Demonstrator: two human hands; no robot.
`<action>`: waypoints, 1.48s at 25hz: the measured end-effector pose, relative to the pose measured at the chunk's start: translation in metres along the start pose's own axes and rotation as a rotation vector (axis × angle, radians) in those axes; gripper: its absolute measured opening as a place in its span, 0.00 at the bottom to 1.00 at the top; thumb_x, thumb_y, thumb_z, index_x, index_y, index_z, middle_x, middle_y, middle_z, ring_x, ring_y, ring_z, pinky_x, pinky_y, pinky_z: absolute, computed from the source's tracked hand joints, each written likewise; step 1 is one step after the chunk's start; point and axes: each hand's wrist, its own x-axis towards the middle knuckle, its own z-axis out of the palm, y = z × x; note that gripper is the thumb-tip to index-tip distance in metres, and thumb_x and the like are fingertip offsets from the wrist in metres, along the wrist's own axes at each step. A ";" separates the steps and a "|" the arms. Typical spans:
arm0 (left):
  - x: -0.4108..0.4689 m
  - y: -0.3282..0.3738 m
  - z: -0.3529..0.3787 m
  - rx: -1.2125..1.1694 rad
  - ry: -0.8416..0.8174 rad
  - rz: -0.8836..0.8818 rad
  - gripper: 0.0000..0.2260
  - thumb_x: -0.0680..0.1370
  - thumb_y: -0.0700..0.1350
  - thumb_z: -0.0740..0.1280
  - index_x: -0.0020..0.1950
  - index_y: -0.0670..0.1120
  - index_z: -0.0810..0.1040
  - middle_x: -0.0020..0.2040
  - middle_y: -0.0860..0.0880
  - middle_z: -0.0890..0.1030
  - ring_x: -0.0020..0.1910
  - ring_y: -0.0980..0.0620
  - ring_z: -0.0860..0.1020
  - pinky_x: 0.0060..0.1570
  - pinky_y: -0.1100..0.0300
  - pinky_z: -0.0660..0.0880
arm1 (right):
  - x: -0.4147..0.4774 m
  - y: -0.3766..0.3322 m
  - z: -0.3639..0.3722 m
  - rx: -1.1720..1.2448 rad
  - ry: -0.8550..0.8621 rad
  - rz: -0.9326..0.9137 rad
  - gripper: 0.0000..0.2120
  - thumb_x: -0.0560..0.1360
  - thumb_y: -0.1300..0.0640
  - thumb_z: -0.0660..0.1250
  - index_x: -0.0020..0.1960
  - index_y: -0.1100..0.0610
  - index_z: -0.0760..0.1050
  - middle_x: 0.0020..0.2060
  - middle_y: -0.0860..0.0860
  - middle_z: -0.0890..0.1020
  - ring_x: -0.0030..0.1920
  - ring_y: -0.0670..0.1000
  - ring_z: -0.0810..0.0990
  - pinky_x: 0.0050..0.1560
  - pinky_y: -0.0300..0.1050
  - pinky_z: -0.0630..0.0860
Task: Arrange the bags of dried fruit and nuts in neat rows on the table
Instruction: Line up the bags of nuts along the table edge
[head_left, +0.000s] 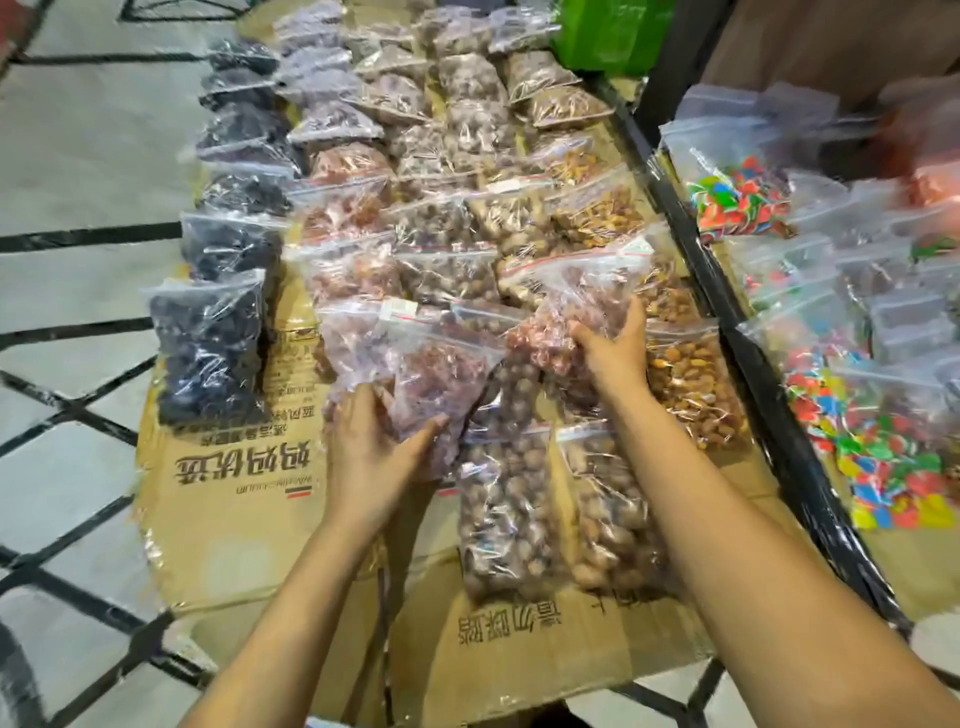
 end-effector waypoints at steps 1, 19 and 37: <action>-0.007 -0.001 -0.002 -0.086 0.005 -0.026 0.21 0.70 0.58 0.74 0.47 0.45 0.69 0.39 0.50 0.73 0.41 0.47 0.73 0.37 0.53 0.67 | -0.002 0.002 -0.001 0.043 0.039 0.002 0.35 0.73 0.64 0.70 0.75 0.55 0.56 0.72 0.53 0.66 0.71 0.52 0.66 0.66 0.42 0.63; -0.037 -0.039 -0.048 -0.517 -0.241 -0.518 0.27 0.82 0.60 0.46 0.59 0.43 0.76 0.52 0.47 0.80 0.51 0.50 0.76 0.52 0.59 0.73 | -0.182 0.004 0.057 0.084 -0.518 0.060 0.33 0.75 0.46 0.68 0.74 0.56 0.61 0.72 0.53 0.68 0.72 0.54 0.66 0.71 0.51 0.63; -0.058 -0.033 -0.053 -0.540 -0.276 -0.252 0.24 0.74 0.65 0.59 0.69 0.59 0.66 0.63 0.69 0.73 0.60 0.70 0.72 0.61 0.67 0.68 | -0.203 0.041 0.079 -0.225 -0.418 0.085 0.49 0.69 0.29 0.63 0.77 0.54 0.48 0.76 0.53 0.59 0.74 0.55 0.61 0.72 0.56 0.62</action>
